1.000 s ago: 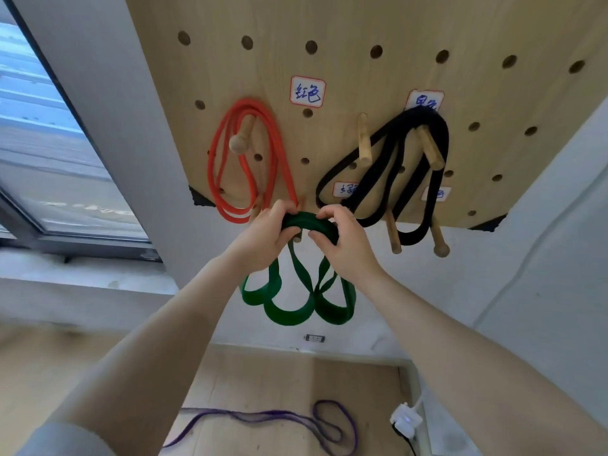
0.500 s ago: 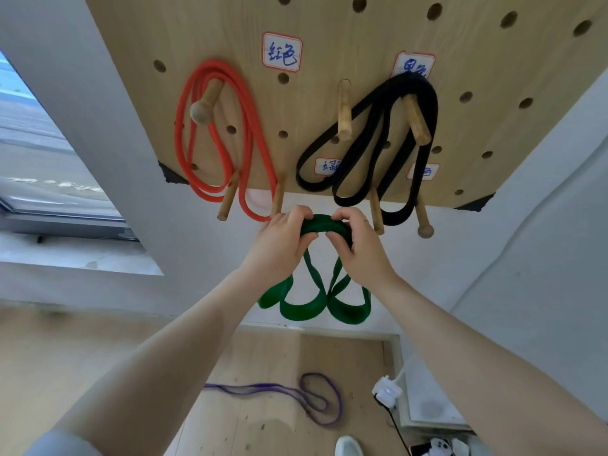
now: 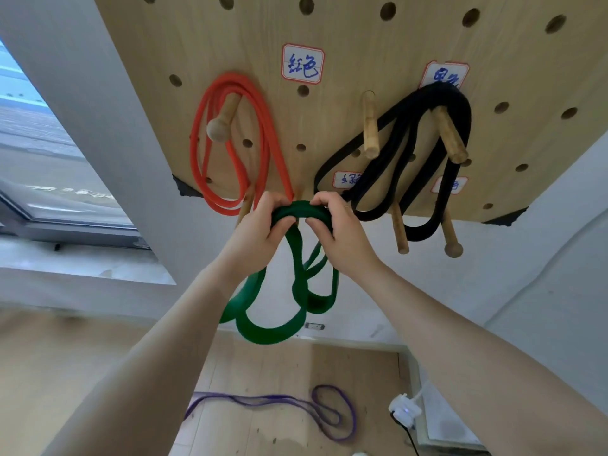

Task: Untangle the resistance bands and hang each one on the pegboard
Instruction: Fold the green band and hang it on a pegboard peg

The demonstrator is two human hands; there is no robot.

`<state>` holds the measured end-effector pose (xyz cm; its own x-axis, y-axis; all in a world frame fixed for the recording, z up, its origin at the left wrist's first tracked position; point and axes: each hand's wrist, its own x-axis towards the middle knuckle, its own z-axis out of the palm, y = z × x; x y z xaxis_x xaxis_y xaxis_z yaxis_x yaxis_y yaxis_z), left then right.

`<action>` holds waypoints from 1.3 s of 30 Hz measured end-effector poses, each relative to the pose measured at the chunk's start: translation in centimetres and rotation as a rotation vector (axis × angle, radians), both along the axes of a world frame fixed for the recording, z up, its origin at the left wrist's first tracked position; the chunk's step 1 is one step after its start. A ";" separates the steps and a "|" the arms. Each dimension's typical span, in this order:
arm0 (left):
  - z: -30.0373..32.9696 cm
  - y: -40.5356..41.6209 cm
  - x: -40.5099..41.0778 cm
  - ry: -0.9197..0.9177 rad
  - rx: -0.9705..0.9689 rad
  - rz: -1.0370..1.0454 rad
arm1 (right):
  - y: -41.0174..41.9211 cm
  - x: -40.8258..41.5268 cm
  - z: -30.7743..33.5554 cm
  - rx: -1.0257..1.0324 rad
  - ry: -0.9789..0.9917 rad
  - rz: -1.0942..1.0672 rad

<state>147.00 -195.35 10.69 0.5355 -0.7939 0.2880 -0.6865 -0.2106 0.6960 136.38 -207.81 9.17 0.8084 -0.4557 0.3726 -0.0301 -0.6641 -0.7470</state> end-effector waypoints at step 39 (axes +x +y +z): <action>2.3 -2.4 -5.5 -0.122 -0.034 -0.094 | -0.8 -6.6 1.9 -0.016 -0.109 -0.091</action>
<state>141.54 -197.78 13.01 0.4190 -0.8275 0.3738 -0.7820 -0.1197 0.6116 129.82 -208.64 11.03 0.7185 -0.5184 0.4636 -0.0101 -0.6743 -0.7383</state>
